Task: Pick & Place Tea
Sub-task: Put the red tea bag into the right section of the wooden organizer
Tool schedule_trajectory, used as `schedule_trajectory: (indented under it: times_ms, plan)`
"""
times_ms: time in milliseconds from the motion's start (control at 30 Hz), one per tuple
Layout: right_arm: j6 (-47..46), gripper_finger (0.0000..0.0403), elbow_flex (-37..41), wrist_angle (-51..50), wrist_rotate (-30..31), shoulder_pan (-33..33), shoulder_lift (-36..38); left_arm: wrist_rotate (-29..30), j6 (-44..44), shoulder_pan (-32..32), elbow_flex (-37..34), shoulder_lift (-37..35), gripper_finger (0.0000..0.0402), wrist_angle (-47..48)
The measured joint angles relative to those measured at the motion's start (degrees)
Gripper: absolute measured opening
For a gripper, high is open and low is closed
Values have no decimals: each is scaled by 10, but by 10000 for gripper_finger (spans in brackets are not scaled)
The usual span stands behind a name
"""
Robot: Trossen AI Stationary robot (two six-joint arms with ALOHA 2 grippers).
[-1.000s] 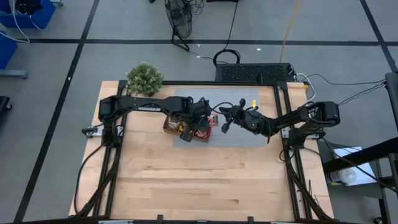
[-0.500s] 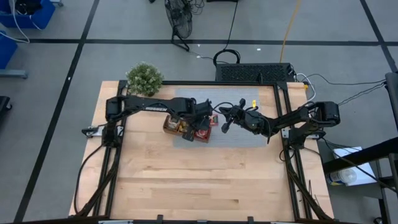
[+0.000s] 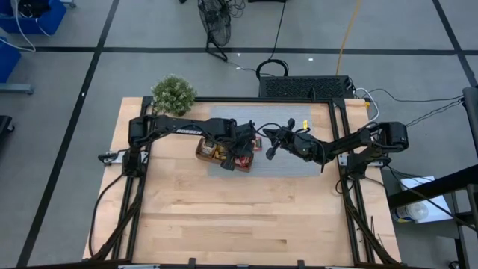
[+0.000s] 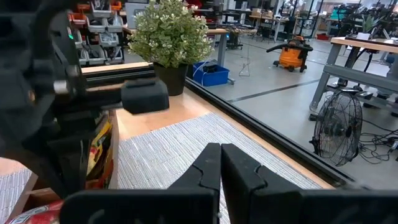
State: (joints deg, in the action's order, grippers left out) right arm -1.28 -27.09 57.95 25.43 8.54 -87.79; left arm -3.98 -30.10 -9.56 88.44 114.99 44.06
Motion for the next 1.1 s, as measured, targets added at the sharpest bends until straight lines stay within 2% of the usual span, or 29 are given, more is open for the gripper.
schedule_trajectory:
  times_ms: [133,500,733,833,900,1033,1100]
  plan:
    - [0,0,0,-1,0,0,0,2,11,0,0,-3,24,1]
    - [0,0,0,0,0,0,0,7,26,0,0,-33,132,4]
    - [1,0,0,-4,0,0,0,6,35,1,0,-63,162,19]
    - [0,0,0,-6,0,0,0,-46,22,5,0,-65,149,37]
    - [0,0,0,-9,0,0,0,-65,4,14,-6,-58,120,35]
    - [1,0,0,-9,0,0,0,-34,-19,31,-16,-17,22,24]
    - [2,0,0,-9,0,0,0,-30,-13,34,-16,-3,12,8]
